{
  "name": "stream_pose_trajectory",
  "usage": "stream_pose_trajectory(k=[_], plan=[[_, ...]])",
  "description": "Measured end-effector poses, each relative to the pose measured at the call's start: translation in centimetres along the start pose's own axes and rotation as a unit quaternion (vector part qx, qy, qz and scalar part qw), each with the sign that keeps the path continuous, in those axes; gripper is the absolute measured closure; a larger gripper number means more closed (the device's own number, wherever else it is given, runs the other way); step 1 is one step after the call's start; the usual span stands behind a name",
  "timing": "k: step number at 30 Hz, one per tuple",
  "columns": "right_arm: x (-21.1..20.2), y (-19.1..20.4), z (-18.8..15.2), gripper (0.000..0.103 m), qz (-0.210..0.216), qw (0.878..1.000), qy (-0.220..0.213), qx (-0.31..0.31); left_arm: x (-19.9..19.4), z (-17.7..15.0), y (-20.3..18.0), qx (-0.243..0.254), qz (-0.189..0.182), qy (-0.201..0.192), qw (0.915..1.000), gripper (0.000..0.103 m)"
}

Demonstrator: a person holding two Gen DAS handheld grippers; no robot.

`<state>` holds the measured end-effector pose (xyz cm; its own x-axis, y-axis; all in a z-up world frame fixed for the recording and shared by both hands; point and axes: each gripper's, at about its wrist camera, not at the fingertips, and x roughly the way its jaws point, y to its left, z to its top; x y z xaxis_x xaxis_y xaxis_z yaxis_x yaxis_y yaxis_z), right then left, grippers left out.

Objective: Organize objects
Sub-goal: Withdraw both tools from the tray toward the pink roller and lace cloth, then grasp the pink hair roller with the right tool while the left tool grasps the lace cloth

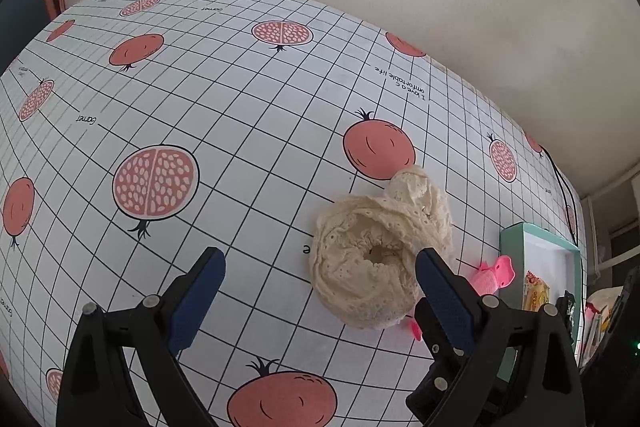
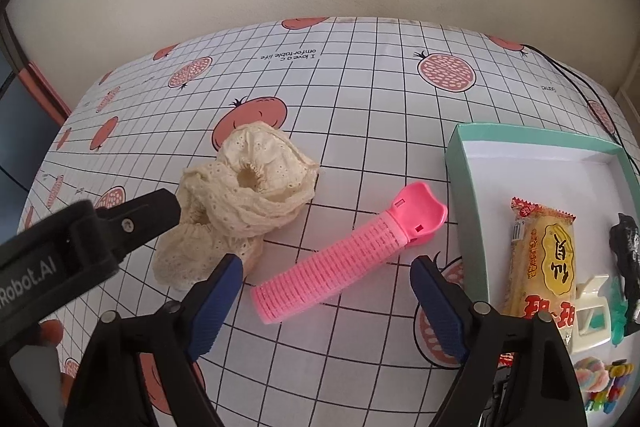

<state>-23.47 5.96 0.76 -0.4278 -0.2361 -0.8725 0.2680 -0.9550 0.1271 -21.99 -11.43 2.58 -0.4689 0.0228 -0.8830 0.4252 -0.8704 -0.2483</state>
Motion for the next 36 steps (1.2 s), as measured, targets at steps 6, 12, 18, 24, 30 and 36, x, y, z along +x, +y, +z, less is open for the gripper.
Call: stream_pose_trajectory(k=[6, 12, 18, 24, 30, 36], plan=[[0.3, -0.2, -0.1, 0.022, -0.001, 1.000, -0.001, 0.006, 0.2, -0.1, 0.2, -0.004, -0.006, 0.003, 1.0000, 0.007], [0.0, -0.7, 0.0, 0.040, 0.005, 1.000, 0.002, 0.012, 0.4, -0.1, 0.7, -0.019, -0.012, 0.007, 0.9997, 0.007], [-0.2, -1.4, 0.1, 0.055, 0.017, 1.000, 0.014, 0.018, 0.3, -0.1, 0.1, -0.010, -0.011, 0.006, 0.9999, 0.007], [-0.5, -1.8, 0.2, 0.069, 0.021, 0.999, 0.023, 0.020, 0.5, -0.3, -1.1, 0.011, -0.006, 0.008, 0.9999, 0.009], [-1.1, -2.1, 0.3, 0.076, 0.020, 1.000, 0.021, 0.011, 1.0, -0.8, -2.1, 0.024, -0.009, 0.016, 0.9996, 0.022], [-1.5, -2.6, 0.4, 0.076, 0.022, 1.000, 0.019, 0.007, 1.3, -1.3, -2.7, 0.036, -0.009, 0.026, 0.9990, 0.043]])
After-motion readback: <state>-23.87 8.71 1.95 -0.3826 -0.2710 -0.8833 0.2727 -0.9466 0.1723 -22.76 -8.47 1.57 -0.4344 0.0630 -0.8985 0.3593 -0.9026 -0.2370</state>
